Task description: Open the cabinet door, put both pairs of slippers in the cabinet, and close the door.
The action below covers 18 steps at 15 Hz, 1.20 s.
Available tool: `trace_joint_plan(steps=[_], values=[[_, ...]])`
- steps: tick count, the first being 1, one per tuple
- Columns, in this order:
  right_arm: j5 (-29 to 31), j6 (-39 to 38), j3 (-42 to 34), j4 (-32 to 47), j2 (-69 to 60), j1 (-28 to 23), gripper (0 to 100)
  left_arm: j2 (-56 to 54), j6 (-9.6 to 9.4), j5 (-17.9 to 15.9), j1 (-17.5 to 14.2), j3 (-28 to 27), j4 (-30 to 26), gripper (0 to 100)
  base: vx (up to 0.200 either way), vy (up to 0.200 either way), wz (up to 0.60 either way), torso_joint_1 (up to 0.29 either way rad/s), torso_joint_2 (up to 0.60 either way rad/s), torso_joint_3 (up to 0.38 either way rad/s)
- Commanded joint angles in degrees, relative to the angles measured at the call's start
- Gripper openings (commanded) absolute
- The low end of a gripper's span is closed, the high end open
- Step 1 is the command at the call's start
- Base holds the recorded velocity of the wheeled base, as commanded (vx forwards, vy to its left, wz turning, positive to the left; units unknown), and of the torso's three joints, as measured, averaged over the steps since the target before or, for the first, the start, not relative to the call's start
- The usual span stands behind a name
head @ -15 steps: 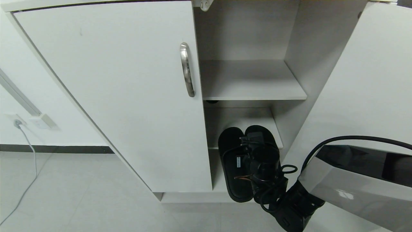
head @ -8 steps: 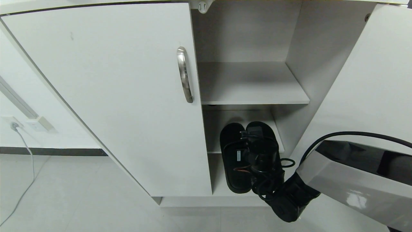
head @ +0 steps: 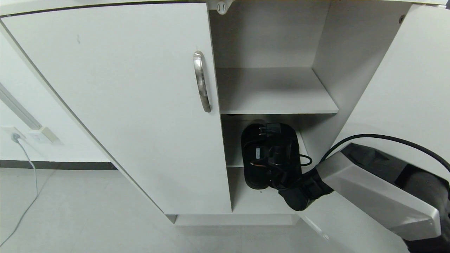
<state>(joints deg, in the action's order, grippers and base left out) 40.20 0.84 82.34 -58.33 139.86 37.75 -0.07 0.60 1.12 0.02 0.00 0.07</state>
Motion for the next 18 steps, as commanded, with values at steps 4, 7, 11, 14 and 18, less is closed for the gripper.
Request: trace_joint_plan(steps=[4, 7, 11, 14, 18], values=[[-0.3, 0.0, 9.7, 4.9, 3.4, -1.6, 0, 0.1, 0.02, 0.0, 0.1, 0.0, 0.0, 0, 0.0, 0.0, 0.0, 0.0, 0.0, 0.0], [-0.3, 0.0, 14.9, 8.2, 4.6, -2.2, 0, 0.1, 0.02, 0.0, 0.0, 0.0, 0.0, 0, 0.0, 0.0, 0.0, 0.0, 0.0, 0.0], [-1.6, 0.0, 18.8, 10.5, 6.1, -2.9, 0, 0.1, 0.02, 0.0, 0.0, 0.0, 0.0, 0, 0.0, 0.0, 0.0, 0.0, 0.0, 0.0], [-1.6, 0.1, 19.1, 10.8, 6.7, -2.9, 0, 0.1, 0.02, 0.0, 0.0, 0.0, 0.0, 0, 0.0, 0.0, 0.0, 0.0, 0.0, 0.0], [-1.6, 0.0, 19.9, 10.8, 7.4, -3.3, 0, 0.1, 0.02, 0.0, 0.0, 0.0, 0.0, 0, 0.0, 0.0, 0.0, 0.0, 0.0, 0.0]])
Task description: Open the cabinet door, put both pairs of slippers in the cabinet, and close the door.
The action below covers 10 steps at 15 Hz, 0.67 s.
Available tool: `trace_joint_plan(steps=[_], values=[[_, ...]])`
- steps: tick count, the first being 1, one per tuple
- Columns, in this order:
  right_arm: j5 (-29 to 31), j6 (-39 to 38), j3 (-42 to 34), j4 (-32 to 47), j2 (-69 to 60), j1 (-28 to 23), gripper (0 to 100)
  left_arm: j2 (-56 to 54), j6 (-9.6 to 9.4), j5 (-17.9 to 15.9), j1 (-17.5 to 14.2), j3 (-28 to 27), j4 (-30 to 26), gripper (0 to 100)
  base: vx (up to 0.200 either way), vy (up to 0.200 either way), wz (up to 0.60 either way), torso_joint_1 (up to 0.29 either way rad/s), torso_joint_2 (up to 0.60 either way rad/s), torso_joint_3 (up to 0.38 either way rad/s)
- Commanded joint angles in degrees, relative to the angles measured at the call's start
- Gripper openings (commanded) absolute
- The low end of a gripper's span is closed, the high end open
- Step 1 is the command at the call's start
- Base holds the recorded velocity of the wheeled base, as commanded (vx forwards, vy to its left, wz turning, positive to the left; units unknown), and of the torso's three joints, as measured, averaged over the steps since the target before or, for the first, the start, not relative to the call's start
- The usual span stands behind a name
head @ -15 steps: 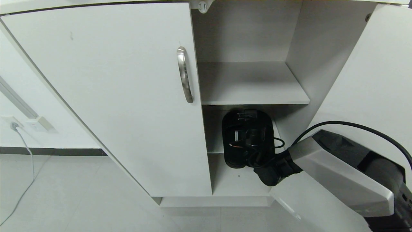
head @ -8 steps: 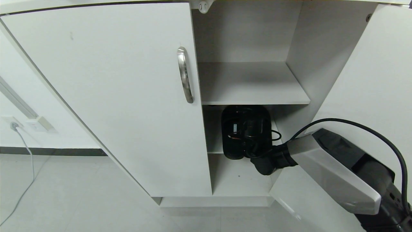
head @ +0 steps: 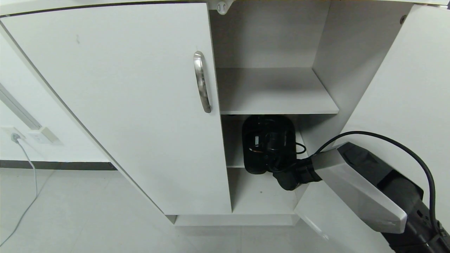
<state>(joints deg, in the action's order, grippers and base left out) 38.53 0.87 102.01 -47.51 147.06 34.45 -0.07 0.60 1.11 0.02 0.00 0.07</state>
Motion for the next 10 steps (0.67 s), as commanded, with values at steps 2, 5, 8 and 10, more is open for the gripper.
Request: trace_joint_plan(steps=[2, 5, 8, 10], values=[[0.0, 0.0, 0.2, 0.0, 0.3, 0.0, 0, 0.1, 0.02, 0.0, 0.1, 0.0, 0.0, 0, 0.0, 0.0, 0.0, 0.0, 0.0, 0.0], [0.0, 0.0, 0.2, 0.0, 0.3, 0.1, 100, 0.1, -0.07, 0.0, 0.0, 0.0, 0.0, 0, 0.0, 0.0, 0.0, 0.0, 0.0, 0.0], [0.0, -0.1, -0.2, -0.2, 0.2, 0.1, 100, 0.1, -0.07, 0.0, 0.0, 0.0, 0.0, 0, 0.0, 0.0, 0.0, 0.0, 0.0, 0.0], [0.3, -0.7, -3.2, -1.2, -0.8, 0.4, 100, 0.1, -0.07, 0.0, 0.1, 0.0, 0.0, 0, 0.0, 0.0, 0.0, 0.0, 0.0, 0.0]])
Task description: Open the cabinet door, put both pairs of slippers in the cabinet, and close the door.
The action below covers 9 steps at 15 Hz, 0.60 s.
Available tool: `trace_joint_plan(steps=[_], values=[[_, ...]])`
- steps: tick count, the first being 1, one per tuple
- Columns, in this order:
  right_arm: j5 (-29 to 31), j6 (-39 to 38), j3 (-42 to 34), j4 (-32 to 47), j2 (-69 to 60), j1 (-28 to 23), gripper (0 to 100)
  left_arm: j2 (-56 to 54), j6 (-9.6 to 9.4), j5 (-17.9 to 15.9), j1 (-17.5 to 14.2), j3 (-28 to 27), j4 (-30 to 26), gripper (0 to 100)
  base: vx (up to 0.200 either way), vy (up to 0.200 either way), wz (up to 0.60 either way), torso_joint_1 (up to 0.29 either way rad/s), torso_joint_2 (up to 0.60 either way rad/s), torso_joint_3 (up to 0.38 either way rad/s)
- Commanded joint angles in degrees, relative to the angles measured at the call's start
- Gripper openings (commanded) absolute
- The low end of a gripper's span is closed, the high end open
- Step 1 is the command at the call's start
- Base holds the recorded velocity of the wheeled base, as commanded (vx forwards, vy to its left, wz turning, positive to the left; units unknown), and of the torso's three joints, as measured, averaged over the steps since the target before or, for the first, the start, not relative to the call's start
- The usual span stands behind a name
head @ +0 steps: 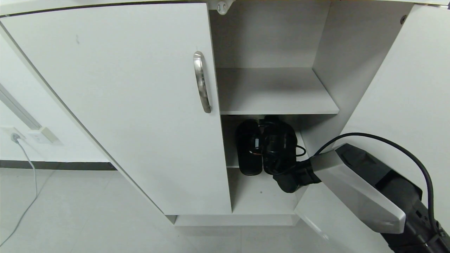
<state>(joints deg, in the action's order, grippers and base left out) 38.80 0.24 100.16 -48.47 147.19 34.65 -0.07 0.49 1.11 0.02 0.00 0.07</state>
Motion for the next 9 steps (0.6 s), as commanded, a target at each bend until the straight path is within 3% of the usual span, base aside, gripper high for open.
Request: trace_joint_plan(steps=[1, 9], values=[[0.0, -0.1, -3.9, -1.8, -2.1, 0.4, 100, 0.1, 0.04, 0.0, 0.1, 0.0, 0.0, 0, 0.0, 0.0, 0.0, 0.0, 0.0, 0.0], [0.2, -0.1, -29.7, -15.0, -15.4, 5.3, 100, 0.1, -0.14, -0.1, 0.0, 0.0, 0.0, 0, 0.0, 0.0, 0.0, 0.0, 0.0, 0.0]])
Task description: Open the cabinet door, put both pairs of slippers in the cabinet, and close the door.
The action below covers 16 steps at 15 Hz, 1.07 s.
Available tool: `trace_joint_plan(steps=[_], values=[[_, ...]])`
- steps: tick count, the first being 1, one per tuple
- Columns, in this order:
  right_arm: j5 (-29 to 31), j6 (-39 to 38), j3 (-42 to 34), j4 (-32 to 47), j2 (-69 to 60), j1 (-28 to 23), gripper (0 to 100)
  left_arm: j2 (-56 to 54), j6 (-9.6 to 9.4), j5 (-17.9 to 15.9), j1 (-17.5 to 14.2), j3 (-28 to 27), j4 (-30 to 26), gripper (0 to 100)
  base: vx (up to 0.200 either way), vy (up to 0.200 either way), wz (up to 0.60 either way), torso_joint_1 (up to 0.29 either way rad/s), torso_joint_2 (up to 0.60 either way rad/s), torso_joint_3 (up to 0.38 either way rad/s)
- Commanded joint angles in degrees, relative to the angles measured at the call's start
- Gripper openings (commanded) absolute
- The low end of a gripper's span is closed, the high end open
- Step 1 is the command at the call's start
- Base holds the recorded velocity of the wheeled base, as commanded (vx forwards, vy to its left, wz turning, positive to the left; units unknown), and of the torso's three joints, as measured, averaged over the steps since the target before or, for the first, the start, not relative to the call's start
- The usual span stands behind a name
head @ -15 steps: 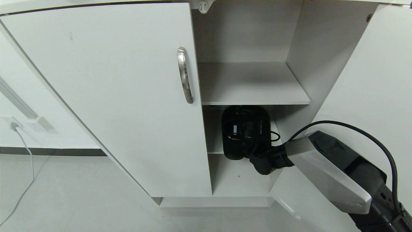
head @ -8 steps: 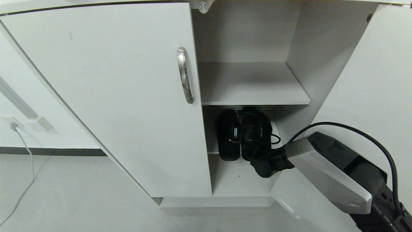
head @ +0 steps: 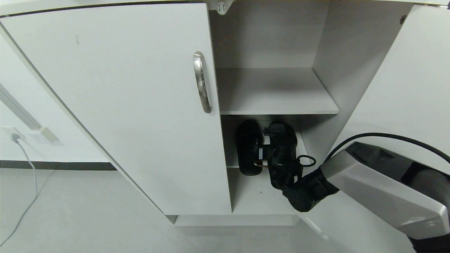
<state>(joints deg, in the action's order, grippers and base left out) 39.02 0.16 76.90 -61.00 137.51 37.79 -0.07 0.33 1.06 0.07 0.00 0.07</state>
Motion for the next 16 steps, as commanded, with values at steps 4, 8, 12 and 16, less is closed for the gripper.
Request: trace_joint_plan(steps=[4, 8, 12, 16], values=[[0.0, 0.0, -19.2, -7.0, -11.6, 6.5, 100, 0.1, 0.11, -0.1, -0.1, 0.0, 0.0, 0, 0.0, 0.0, 0.0, 0.0, 0.0, 0.0], [-0.3, -0.1, -27.8, -12.7, -13.8, 7.6, 100, 0.1, 0.2, -0.2, 0.0, 0.0, 0.0, 0, 0.0, 0.0, 0.0, 0.0, 0.0, 0.0], [-0.3, 0.0, -27.5, -12.9, -13.3, 7.8, 100, 0.1, 0.2, -0.2, 0.0, 0.0, 0.0, 0, 0.0, 0.0, 0.0, 0.0, 0.0, 0.0], [-0.3, 0.0, -27.5, -13.0, -13.3, 7.8, 100, 0.1, 0.2, -0.2, 0.0, 0.0, 0.0, 0, 0.0, 0.0, 0.0, 0.0, 0.0, 0.0]])
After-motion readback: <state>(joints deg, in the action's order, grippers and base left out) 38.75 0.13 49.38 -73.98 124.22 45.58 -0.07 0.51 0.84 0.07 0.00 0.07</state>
